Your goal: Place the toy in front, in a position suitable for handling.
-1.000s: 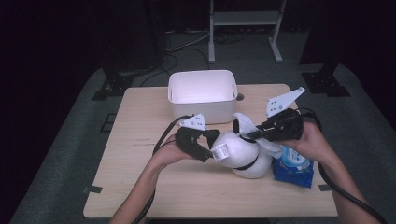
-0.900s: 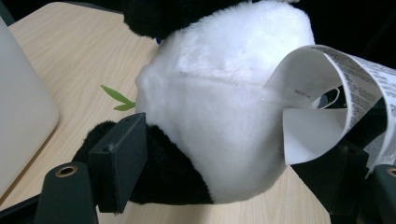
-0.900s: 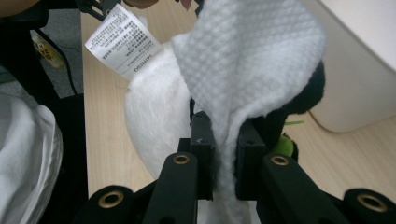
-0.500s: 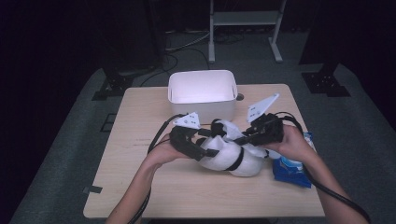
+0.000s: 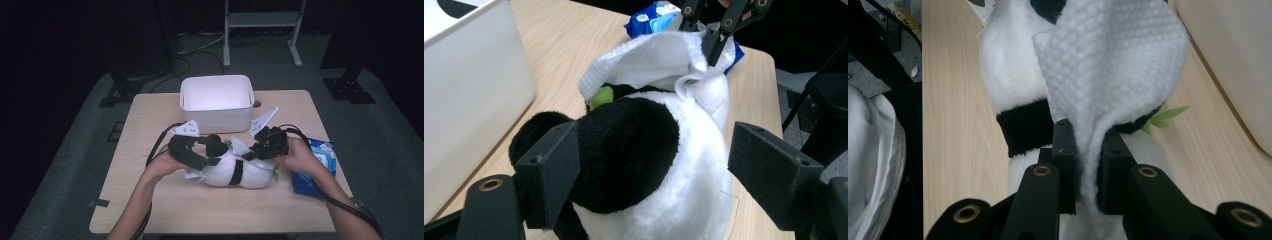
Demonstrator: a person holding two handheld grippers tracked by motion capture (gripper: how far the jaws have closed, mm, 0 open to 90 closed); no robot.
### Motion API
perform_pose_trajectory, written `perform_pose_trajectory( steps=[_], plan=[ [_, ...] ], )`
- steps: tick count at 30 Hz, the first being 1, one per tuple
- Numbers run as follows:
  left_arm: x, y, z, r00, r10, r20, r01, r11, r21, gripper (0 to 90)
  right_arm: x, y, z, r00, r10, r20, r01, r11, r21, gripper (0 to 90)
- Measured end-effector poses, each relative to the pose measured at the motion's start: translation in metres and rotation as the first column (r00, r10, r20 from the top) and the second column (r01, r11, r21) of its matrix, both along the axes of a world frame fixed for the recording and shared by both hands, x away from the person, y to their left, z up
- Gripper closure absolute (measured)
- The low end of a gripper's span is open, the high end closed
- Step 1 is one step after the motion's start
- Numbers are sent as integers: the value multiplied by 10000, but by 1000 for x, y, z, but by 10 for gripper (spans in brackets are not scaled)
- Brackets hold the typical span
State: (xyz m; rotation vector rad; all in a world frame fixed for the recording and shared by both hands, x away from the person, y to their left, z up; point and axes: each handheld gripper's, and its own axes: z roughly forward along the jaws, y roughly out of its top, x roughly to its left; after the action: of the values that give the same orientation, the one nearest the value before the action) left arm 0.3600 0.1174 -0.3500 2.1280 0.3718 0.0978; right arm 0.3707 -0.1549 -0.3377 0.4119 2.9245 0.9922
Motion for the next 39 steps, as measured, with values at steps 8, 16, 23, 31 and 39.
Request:
perform_pose_trajectory(
  steps=[8,16,23,31,39],
  plan=[
    [0,-3,-5,9999,71,75,-72,9999,79,195,-3,-5,4,10000,18,58,-19,9999,150,798],
    [0,-4,0,10000,50,47,-50,10000,-81,197,-4,-29,5,9988,-487,69,483,9979,428,797],
    [0,-9,2,10000,-92,33,92,10000,27,198,-4,-19,-3,9996,-243,-171,252,9982,550,799],
    [1,-7,-5,10000,-10,-46,11,9994,344,219,-6,-4,-6,9998,54,-182,-43,9984,562,801],
    [1,3,-13,9996,229,-144,-225,9994,263,239,-10,4,-4,9996,249,-161,-238,9976,645,801]
  ],
)
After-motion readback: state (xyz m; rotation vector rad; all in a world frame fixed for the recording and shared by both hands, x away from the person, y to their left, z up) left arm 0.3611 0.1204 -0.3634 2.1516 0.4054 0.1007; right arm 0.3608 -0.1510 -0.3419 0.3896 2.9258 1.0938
